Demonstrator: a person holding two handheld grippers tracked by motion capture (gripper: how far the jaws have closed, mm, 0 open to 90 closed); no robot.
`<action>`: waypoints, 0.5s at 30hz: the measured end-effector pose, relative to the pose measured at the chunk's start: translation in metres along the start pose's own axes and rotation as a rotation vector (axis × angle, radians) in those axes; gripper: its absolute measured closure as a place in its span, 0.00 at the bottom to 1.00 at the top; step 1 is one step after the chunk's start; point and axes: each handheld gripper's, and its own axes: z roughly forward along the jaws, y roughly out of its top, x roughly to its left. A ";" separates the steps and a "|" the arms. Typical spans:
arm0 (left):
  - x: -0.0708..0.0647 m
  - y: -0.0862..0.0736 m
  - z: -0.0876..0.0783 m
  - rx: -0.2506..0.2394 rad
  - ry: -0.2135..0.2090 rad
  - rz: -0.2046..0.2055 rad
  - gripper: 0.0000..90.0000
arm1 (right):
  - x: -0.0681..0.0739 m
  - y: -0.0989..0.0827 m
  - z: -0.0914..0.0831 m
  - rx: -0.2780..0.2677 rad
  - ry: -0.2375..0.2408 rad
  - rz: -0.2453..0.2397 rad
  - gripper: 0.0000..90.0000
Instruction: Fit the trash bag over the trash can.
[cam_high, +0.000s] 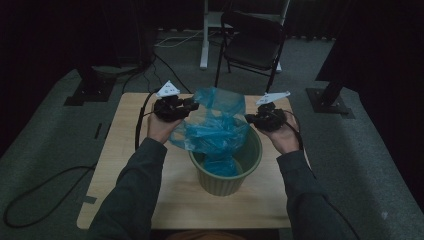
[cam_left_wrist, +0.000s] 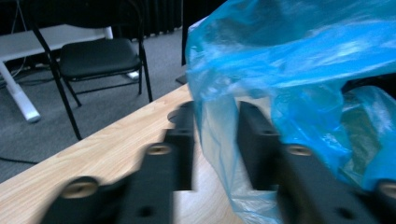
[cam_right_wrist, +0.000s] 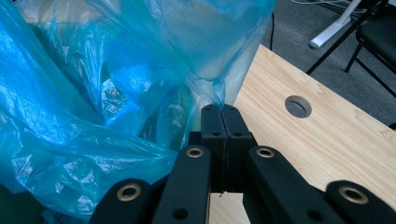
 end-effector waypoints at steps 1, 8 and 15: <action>0.000 0.001 0.001 0.009 0.006 -0.001 0.89 | 0.000 0.000 0.000 0.001 -0.001 -0.001 1.00; 0.004 -0.005 0.005 0.064 0.027 -0.018 1.00 | -0.007 -0.004 -0.002 0.007 -0.007 0.023 1.00; 0.009 -0.010 0.010 0.121 0.049 -0.039 1.00 | -0.014 -0.011 0.005 0.047 -0.003 0.062 1.00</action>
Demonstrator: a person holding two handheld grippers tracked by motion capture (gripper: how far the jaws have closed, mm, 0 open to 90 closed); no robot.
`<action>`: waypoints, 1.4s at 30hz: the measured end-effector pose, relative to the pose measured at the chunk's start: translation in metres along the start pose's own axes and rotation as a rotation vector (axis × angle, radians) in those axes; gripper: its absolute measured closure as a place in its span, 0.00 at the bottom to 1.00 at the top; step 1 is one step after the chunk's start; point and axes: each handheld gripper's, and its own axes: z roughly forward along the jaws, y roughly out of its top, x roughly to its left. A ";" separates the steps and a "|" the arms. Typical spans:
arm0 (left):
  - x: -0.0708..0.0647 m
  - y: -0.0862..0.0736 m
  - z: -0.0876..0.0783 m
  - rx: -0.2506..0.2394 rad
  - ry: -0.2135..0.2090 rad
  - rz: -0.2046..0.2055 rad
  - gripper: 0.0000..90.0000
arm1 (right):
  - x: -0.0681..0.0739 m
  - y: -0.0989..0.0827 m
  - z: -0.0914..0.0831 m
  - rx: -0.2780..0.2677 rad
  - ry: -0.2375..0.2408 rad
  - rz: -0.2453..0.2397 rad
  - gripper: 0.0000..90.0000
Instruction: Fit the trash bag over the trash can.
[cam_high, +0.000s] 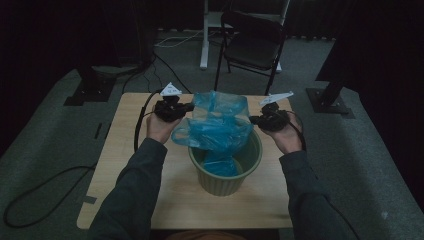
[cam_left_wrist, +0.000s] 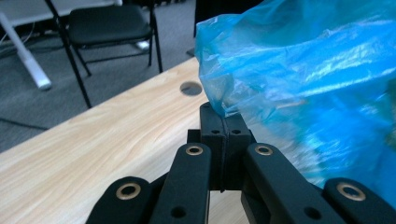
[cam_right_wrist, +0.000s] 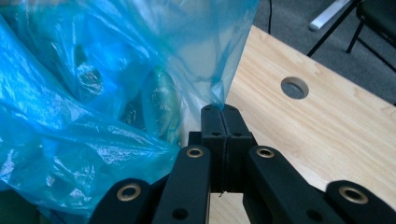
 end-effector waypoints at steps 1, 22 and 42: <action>0.001 -0.002 0.002 0.009 -0.004 -0.011 1.00 | 0.000 0.000 0.001 0.004 0.000 0.002 1.00; 0.010 -0.055 0.013 0.116 -0.088 -0.111 1.00 | -0.002 -0.034 0.008 0.090 0.073 0.018 1.00; 0.004 -0.065 -0.014 0.051 -0.098 -0.089 0.90 | -0.002 -0.043 -0.014 0.043 0.076 -0.005 0.81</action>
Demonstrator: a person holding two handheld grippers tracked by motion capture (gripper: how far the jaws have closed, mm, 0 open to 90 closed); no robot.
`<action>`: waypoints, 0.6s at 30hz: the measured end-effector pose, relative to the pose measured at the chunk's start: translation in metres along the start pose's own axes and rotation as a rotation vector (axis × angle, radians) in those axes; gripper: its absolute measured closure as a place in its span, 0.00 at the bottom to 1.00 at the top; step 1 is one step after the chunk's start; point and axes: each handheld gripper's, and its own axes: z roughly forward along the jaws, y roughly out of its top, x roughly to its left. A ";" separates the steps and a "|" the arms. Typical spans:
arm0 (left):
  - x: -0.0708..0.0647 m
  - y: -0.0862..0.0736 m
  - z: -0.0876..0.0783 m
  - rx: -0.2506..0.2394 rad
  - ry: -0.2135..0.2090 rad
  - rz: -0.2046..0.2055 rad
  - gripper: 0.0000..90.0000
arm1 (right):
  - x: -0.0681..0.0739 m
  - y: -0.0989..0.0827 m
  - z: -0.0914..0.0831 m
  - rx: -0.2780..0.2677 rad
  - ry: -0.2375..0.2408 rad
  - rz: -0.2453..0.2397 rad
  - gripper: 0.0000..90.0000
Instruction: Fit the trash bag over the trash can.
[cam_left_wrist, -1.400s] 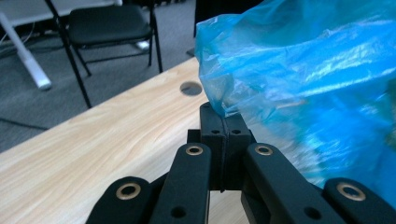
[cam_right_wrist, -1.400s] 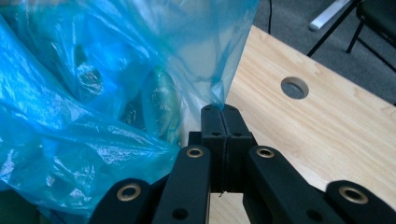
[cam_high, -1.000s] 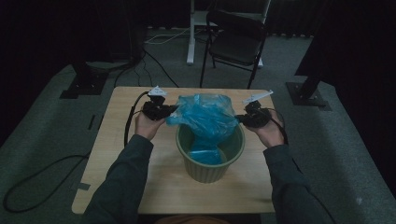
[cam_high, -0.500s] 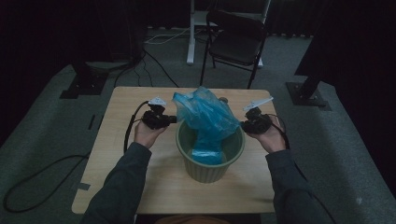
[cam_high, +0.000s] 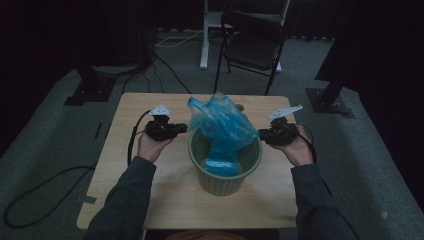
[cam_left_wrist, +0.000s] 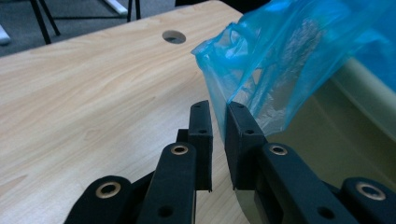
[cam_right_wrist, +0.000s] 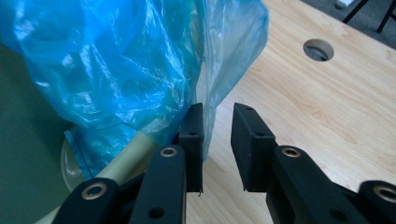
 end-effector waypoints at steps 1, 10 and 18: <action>-0.001 0.000 -0.002 -0.006 0.000 0.004 0.89 | 0.000 0.000 -0.002 -0.007 -0.004 -0.001 0.80; -0.009 0.002 -0.018 -0.061 -0.019 0.033 0.83 | -0.006 -0.001 -0.023 -0.084 -0.008 0.020 0.78; -0.019 0.009 -0.018 -0.097 -0.089 0.076 0.70 | 0.000 0.009 -0.031 -0.185 0.053 0.026 0.78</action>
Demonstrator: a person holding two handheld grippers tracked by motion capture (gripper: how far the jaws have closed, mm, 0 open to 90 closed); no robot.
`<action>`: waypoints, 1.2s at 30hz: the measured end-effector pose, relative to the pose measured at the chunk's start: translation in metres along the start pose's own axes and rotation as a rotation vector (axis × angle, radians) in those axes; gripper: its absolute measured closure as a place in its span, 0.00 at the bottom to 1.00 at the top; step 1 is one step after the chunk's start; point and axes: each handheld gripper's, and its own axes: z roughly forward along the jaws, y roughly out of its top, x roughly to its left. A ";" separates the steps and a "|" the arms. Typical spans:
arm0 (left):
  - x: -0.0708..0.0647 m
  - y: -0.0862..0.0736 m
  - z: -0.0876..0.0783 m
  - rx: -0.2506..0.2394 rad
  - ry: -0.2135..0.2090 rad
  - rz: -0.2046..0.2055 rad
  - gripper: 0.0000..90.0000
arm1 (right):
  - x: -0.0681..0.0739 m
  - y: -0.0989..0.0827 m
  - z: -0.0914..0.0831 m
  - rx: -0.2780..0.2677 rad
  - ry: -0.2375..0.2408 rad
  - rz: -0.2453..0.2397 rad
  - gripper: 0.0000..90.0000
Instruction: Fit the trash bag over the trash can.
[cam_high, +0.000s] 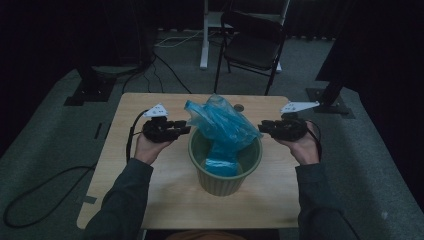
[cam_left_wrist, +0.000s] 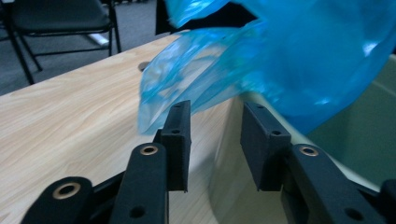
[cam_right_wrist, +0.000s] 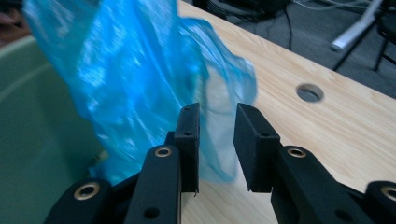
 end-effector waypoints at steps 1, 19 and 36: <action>-0.001 0.001 0.001 -0.003 -0.004 0.003 0.69 | 0.001 0.002 0.001 -0.009 0.015 -0.001 0.77; -0.015 0.006 0.006 0.016 0.010 0.058 1.00 | 0.014 0.003 0.019 0.036 0.064 -0.033 0.97; -0.032 -0.021 -0.013 0.032 0.004 0.056 1.00 | 0.018 -0.030 -0.015 0.002 0.071 0.007 1.00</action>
